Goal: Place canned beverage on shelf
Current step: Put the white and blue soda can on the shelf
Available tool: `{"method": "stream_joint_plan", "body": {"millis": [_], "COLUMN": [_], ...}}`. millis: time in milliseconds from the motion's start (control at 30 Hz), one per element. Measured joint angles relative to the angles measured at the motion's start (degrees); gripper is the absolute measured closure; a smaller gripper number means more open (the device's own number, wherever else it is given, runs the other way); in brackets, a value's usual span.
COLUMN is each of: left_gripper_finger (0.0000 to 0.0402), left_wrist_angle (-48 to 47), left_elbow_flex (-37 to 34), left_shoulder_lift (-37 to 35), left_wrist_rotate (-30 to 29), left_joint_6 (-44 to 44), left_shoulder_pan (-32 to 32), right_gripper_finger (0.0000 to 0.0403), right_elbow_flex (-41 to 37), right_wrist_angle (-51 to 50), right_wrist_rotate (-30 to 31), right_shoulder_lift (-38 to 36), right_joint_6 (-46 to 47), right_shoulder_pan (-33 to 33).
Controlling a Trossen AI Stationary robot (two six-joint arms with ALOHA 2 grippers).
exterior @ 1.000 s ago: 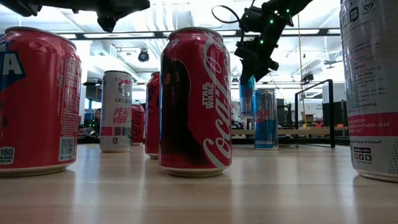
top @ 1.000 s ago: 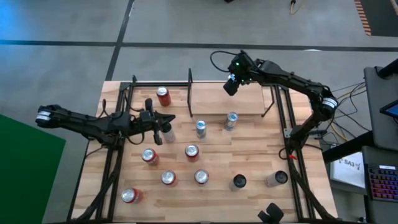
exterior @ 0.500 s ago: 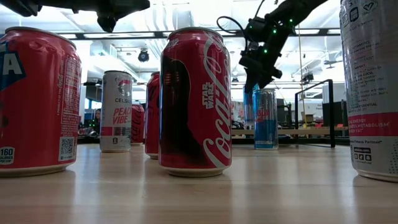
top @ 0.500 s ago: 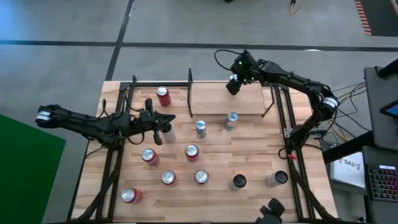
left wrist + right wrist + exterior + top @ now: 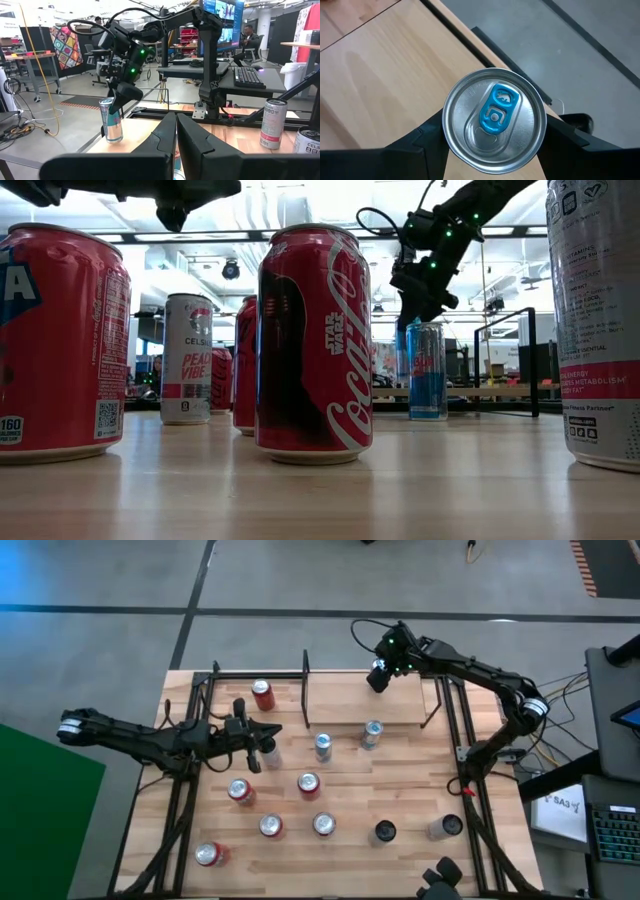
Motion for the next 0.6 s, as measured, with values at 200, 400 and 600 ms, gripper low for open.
{"method": "stream_joint_plan", "body": {"millis": [200,400,600], "left_gripper_finger": [0.0402,0.0402,0.0402], "left_wrist_angle": [0.0,0.0,0.0], "left_elbow_flex": [0.0,0.0,0.0], "left_shoulder_lift": [0.0,0.0,0.1], "left_wrist_rotate": [0.0,0.0,0.0], "left_joint_6": [0.0,0.0,0.0], "left_shoulder_pan": [0.0,0.0,0.0], "right_gripper_finger": [0.0177,0.0177,0.0177], "right_elbow_flex": [-0.7,-2.2,-5.4], "right_wrist_angle": [0.0,1.0,4.4], "right_wrist_rotate": [0.2,0.0,0.0], "right_shoulder_lift": [-1.6,-3.0,-4.8], "right_joint_6": [-0.1,-0.1,0.6], "right_shoulder_pan": [-1.2,-1.4,-1.4]}}
